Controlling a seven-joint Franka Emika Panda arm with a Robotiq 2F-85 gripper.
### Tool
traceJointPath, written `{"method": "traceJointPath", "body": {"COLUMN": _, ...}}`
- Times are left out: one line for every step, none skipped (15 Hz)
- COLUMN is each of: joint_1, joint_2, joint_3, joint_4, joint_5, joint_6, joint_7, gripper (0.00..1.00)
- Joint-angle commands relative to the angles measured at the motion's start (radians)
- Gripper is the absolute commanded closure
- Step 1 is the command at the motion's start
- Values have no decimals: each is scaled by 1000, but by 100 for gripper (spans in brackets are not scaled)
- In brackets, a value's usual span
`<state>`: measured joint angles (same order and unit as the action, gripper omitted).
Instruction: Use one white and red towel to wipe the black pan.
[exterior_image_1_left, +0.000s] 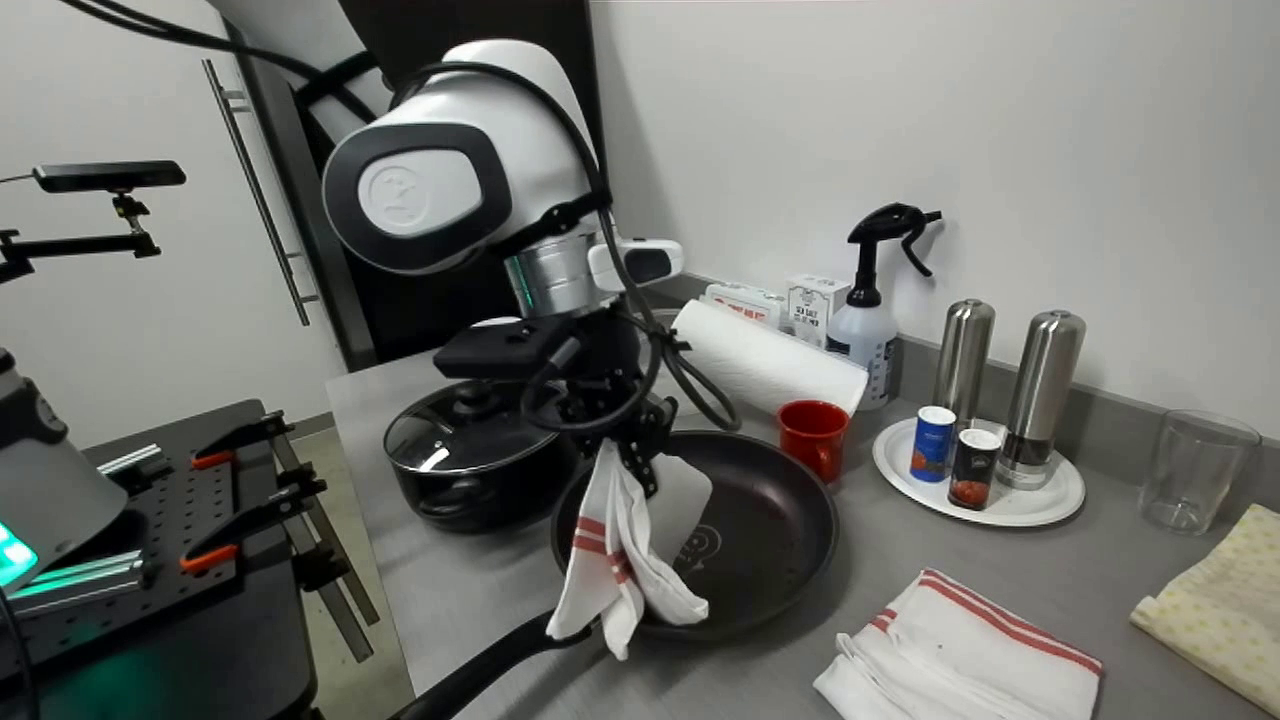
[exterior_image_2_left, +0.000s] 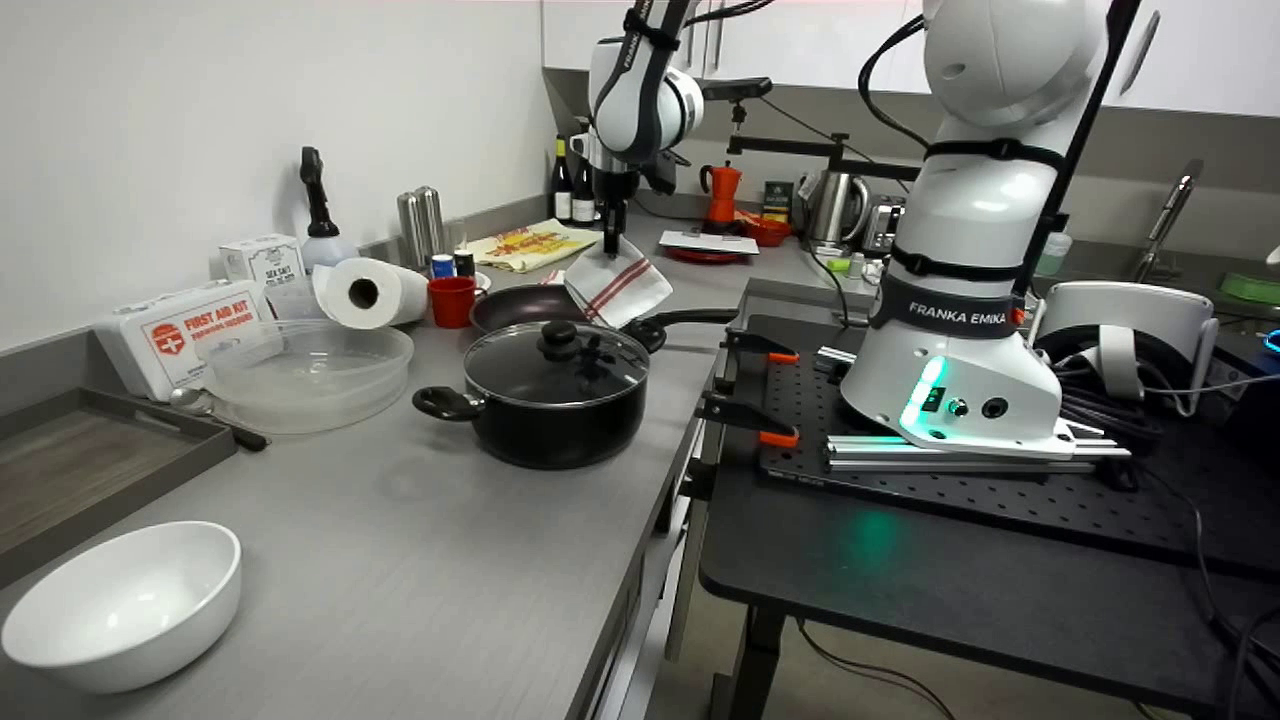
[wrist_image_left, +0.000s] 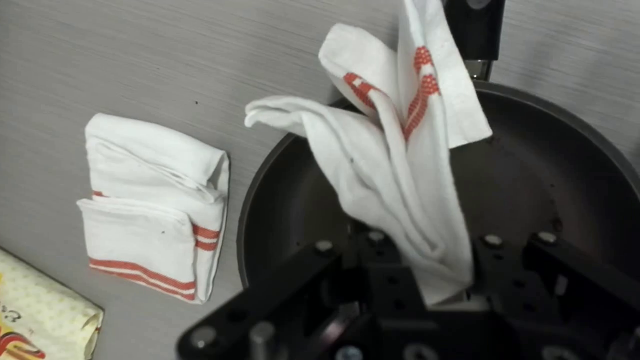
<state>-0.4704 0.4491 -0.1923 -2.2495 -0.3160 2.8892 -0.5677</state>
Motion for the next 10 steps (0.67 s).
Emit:
{"method": "traceJointPath", "body": {"joint_1": -68, "joint_2": 80, "joint_3": 78, "joint_4": 104, "joint_5": 68, "joint_6": -86, "joint_7": -120, "gripper": 97}}
{"method": "traceJointPath", "body": {"joint_1": -84, "joint_2": 98, "joint_3": 94, "joint_4": 124, "joint_5": 82, "joint_6": -99, "joint_7": -154, "gripper": 97}}
{"method": "traceJointPath", "body": {"joint_1": -106, "joint_2": 113, "joint_3": 116, "joint_4": 144, "joint_5": 102, "joint_6": -113, "joint_7": -198, "gripper": 97}}
{"method": "traceJointPath", "body": {"joint_1": -133, "joint_2": 129, "joint_3": 144, "joint_4": 165, "joint_5": 127, "joint_6": -129, "joint_7": -247, "gripper": 97}}
{"method": "traceJointPath", "body": {"joint_1": -153, "joint_2": 144, "joint_3": 163, "joint_4": 186, "joint_5": 147, "joint_6": -146, "joint_7": -287, "gripper": 97}}
{"method": "traceJointPath", "body": {"joint_1": -174, "joint_2": 163, "joint_3": 183, "joint_4": 212, "joint_5": 169, "joint_6": -168, "joint_7": -327, "gripper": 97}}
{"method": "traceJointPath", "body": {"joint_1": -196, "joint_2": 181, "joint_3": 203, "joint_4": 238, "joint_5": 190, "joint_6": -191, "joint_7": -372, "gripper": 97}}
{"method": "traceJointPath", "body": {"joint_1": -218, "joint_2": 201, "joint_3": 221, "joint_4": 269, "joint_5": 213, "joint_6": -223, "joint_7": -415, "gripper": 97}}
{"method": "traceJointPath", "body": {"joint_1": -234, "joint_2": 224, "joint_3": 232, "joint_4": 304, "joint_5": 232, "joint_6": -256, "joint_7": -452, "gripper": 97}}
{"method": "traceJointPath", "body": {"joint_1": -242, "joint_2": 245, "joint_3": 235, "joint_4": 337, "joint_5": 245, "joint_6": -290, "joint_7": -484, "gripper": 97}}
